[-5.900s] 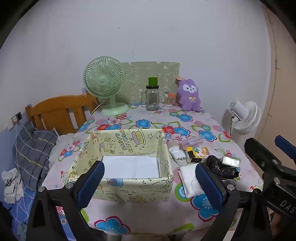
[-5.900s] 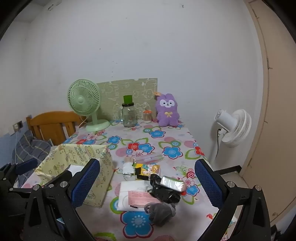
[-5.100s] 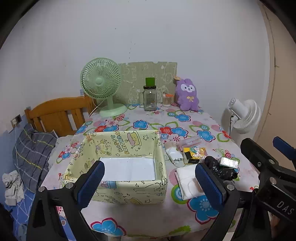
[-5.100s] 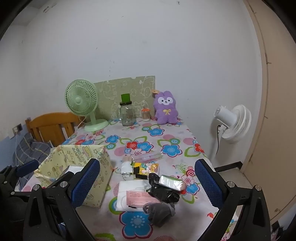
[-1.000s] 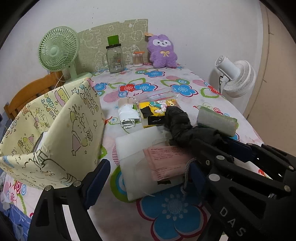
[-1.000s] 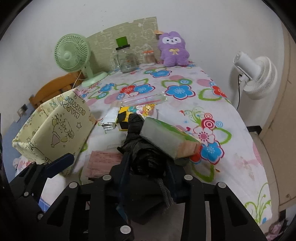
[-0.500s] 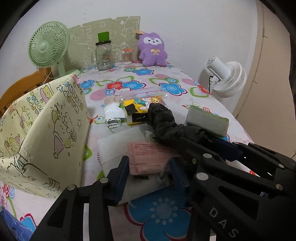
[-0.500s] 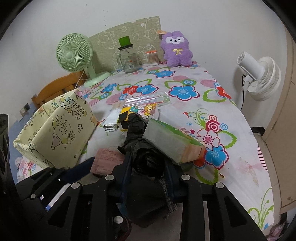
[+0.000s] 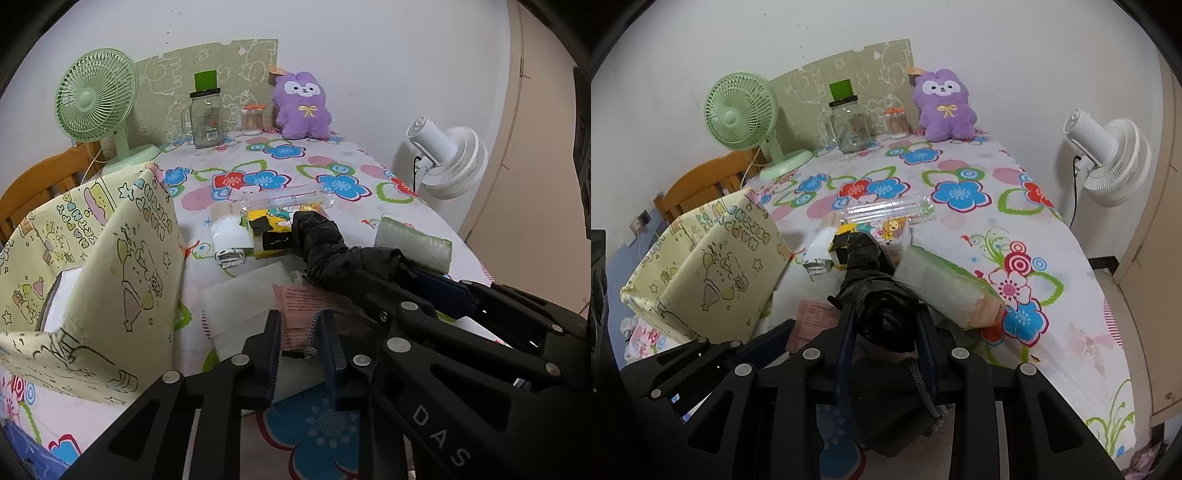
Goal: Organize soft objects
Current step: 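Lift the black bundle with the right gripper while the left gripper reaches toward the gray sock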
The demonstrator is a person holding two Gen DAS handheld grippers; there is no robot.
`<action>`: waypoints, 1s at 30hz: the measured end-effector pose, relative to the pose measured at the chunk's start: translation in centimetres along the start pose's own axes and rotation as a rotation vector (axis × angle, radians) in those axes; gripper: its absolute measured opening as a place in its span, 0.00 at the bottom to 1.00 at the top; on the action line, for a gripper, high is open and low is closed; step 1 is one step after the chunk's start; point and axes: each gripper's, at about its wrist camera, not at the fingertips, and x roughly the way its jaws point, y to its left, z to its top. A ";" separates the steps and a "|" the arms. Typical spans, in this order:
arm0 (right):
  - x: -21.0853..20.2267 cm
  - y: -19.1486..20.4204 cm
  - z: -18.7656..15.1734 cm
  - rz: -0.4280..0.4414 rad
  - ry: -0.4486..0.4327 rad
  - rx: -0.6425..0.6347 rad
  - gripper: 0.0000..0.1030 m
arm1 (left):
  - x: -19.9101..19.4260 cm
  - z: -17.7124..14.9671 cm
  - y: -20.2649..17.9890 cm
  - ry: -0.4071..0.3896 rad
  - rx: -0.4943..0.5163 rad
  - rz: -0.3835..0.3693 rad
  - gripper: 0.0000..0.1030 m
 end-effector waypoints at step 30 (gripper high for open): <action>-5.0 2.0 4.1 -0.034 -0.113 -0.002 0.33 | -4.2 4.2 0.3 -0.068 0.027 0.023 0.02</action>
